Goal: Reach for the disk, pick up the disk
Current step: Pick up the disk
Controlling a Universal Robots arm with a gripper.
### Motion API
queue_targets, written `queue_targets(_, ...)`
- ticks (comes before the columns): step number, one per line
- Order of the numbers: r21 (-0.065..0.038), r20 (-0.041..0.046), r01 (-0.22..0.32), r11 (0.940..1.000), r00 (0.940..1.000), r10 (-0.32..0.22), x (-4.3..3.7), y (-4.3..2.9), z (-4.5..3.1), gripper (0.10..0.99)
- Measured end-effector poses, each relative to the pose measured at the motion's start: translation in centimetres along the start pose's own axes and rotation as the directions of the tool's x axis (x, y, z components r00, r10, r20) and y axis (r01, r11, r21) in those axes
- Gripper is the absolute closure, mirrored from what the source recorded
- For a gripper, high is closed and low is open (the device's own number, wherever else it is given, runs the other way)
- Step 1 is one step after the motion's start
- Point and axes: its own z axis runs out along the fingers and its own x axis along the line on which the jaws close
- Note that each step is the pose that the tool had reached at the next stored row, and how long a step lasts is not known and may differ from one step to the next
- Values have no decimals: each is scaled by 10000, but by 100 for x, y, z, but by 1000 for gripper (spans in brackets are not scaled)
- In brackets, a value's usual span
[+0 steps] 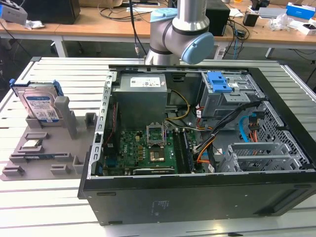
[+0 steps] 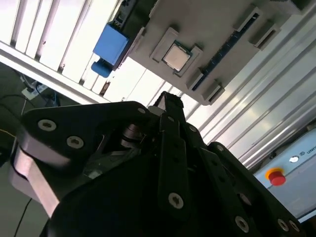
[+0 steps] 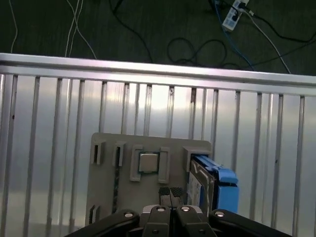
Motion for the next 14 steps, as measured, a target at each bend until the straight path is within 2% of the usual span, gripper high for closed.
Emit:
queue_targets(6, -2, 33, -860, 9963, 9963, 860, 0, 0, 2, 980)
queue_targets(10, -6, 62, -1630, 9866, 9866, 1630, 0, 0, 5, 980)
queue_targets(14, -10, 79, -2146, 9767, 9767, 2146, 0, 0, 6, 980)
